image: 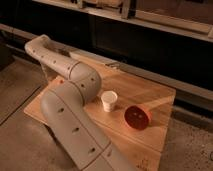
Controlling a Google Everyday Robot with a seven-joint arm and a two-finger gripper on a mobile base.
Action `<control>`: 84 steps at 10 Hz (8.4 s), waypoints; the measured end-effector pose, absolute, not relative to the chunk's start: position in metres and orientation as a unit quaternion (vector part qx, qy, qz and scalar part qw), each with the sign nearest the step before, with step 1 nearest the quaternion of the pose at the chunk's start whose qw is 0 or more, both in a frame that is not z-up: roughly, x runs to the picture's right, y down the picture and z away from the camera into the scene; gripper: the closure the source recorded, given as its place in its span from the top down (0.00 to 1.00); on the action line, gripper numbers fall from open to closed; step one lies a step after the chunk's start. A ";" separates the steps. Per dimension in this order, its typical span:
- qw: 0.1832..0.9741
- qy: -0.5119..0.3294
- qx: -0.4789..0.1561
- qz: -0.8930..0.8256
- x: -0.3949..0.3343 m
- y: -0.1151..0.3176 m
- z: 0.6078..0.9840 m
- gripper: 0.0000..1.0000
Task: Place the pepper on the white sponge
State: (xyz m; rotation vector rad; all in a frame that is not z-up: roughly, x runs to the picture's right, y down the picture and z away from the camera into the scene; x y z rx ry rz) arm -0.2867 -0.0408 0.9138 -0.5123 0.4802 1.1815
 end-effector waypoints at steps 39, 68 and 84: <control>0.752 0.295 -0.157 0.568 -0.152 -0.107 0.804 0.00; 0.789 0.241 -0.176 0.536 -0.184 0.002 0.807 0.00; 0.756 0.235 -0.235 0.564 -0.171 0.030 0.834 0.00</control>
